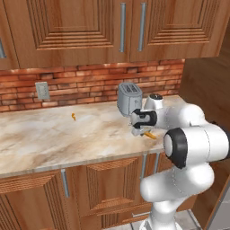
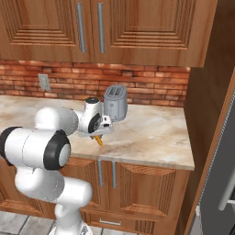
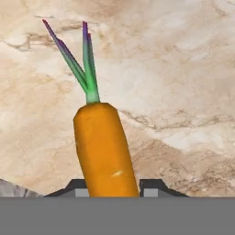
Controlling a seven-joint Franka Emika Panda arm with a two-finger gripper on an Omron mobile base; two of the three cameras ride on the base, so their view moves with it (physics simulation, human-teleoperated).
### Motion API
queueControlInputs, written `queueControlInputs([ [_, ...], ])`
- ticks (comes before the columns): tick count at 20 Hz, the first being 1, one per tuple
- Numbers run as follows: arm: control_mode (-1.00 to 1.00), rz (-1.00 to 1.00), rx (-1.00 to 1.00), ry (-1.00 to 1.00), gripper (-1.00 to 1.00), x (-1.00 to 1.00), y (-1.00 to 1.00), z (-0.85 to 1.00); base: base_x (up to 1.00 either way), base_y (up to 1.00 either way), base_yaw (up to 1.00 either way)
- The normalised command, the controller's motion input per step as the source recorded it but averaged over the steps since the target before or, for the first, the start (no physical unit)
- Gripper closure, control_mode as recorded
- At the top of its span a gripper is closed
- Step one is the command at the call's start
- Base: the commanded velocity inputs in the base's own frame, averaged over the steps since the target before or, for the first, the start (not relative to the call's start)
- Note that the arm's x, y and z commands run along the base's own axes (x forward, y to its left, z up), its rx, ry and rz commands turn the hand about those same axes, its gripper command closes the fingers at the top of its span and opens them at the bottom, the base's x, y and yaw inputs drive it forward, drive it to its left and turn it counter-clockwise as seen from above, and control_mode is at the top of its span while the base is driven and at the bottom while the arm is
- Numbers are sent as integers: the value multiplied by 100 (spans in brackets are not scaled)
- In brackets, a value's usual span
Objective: Place the tomato and carrot inside the fridge drawer. Close the drawer after placing the vegetables.
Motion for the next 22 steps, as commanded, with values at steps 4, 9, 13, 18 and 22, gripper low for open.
queueControlInputs([
  [4, -100, 0, 0, -11, 100, -96, 1, 100, 0, 0, 0],
  [9, -100, 0, 1, 0, 100, -100, 6, 100, 0, 0, 0],
  [13, -100, 0, 0, 0, 100, -100, 9, 100, 0, 0, 0],
  [18, -100, 0, 0, 1, 100, -96, 18, 91, 0, 0, 0],
  [22, -100, 1, 0, 3, 100, -61, 21, 31, 0, 0, 0],
])
